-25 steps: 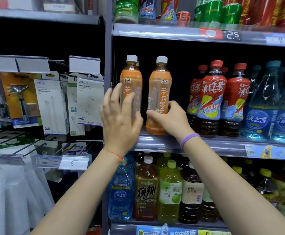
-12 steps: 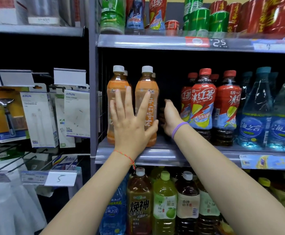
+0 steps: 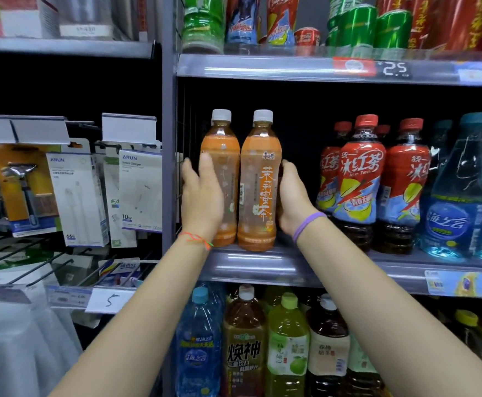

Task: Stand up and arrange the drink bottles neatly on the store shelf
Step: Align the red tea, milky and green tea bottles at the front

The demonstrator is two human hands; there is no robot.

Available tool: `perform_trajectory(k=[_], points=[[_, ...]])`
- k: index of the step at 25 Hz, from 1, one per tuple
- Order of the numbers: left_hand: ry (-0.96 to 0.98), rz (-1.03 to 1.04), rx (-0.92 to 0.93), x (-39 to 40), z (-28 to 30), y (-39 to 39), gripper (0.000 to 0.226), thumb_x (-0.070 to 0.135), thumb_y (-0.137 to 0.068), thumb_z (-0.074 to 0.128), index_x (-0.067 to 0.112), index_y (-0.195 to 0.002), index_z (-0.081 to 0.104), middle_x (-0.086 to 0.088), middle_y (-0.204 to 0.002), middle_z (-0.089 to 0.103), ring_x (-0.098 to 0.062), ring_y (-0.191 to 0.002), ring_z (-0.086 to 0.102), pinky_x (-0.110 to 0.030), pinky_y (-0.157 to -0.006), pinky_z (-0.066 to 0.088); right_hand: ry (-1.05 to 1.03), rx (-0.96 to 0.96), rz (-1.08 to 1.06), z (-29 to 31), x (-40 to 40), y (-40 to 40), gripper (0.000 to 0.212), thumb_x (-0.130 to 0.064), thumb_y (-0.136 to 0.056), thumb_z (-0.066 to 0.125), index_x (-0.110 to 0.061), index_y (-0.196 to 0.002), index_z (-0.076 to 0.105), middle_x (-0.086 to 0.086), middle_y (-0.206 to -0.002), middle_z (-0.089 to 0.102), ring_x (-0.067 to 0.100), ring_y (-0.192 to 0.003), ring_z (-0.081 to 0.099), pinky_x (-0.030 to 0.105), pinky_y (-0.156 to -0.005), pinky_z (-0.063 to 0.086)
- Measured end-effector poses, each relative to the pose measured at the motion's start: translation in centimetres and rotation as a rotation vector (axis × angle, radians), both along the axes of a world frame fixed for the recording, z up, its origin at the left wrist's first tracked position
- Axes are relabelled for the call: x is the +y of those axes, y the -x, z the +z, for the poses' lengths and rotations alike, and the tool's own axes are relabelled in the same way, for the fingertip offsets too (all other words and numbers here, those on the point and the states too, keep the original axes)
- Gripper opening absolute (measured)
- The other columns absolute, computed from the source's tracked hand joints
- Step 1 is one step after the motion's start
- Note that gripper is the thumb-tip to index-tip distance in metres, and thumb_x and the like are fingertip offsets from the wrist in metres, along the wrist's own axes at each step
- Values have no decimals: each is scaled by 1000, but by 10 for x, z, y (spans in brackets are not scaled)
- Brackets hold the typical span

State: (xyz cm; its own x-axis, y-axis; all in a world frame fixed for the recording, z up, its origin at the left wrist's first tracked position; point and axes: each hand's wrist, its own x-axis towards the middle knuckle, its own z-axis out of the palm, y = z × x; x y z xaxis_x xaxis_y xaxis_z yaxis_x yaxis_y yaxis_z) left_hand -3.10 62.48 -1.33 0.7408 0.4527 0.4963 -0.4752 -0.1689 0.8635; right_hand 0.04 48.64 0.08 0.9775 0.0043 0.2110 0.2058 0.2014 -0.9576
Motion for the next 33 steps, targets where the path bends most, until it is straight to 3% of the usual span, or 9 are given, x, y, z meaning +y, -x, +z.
perform_trajectory(k=[2,3,5,7,12,17,20,30,33], points=[[185,-183,174,13,5,-15,113,104,-55,23,36,-143,45,2,-144,53,-24,-134,47,-51,-112,34,28,-49,-34,-8,4,9,56,-63,-97,29,-22,-101,68,2,-92,74,17,-92,70,38,-88,53],[252,-232,208,18,6,-21,115,105,-52,23,35,-138,52,0,-137,59,-24,-129,52,-52,-110,37,44,-64,-58,-11,7,10,61,-69,-92,29,-24,-107,67,1,-97,73,17,-94,70,41,-91,52],[322,-275,220,19,11,-18,93,90,-76,22,26,-132,59,-7,-125,66,-27,-119,60,-51,-107,42,47,-75,-90,-15,13,12,66,-75,-83,29,-28,-113,65,1,-102,73,19,-98,69,47,-96,51],[331,-310,209,18,17,-14,74,75,-92,21,22,-125,62,-11,-117,69,-27,-112,62,-48,-105,45,32,-66,-95,-15,15,15,60,-69,-91,27,-28,-111,66,2,-101,73,18,-98,69,46,-96,51],[274,-401,186,16,16,-4,64,68,-97,22,26,-96,70,-4,-91,76,-23,-98,68,-36,-81,54,9,-20,-22,-12,13,18,54,-61,-100,25,-27,-111,65,3,-103,72,19,-100,67,45,-100,49],[237,-424,160,19,17,2,66,71,-96,21,27,-106,70,-7,-101,76,-24,-104,68,-39,-89,54,-13,-33,8,-12,14,15,49,-60,-99,29,-27,-99,65,5,-99,72,23,-102,67,49,-102,48],[208,-423,137,18,15,1,66,70,-96,20,27,-116,66,-8,-110,73,-24,-109,66,-47,-100,49,-6,-32,3,-12,18,16,50,-60,-100,27,-26,-105,64,6,-103,72,22,-102,67,49,-101,48],[244,-342,183,18,15,3,71,75,-90,20,29,-118,66,-5,-114,71,-25,-110,64,-48,-102,47,-24,-37,7,-13,19,29,56,-61,-101,23,-25,-126,58,4,-109,70,19,-103,66,47,-102,48],[96,-152,150,9,3,18,72,73,-88,28,29,-142,49,-2,-142,55,-26,-135,47,-48,-112,36,32,-84,-79,-14,19,35,54,-60,-101,24,-24,-123,60,2,-108,69,16,-101,65,43,-99,50]])
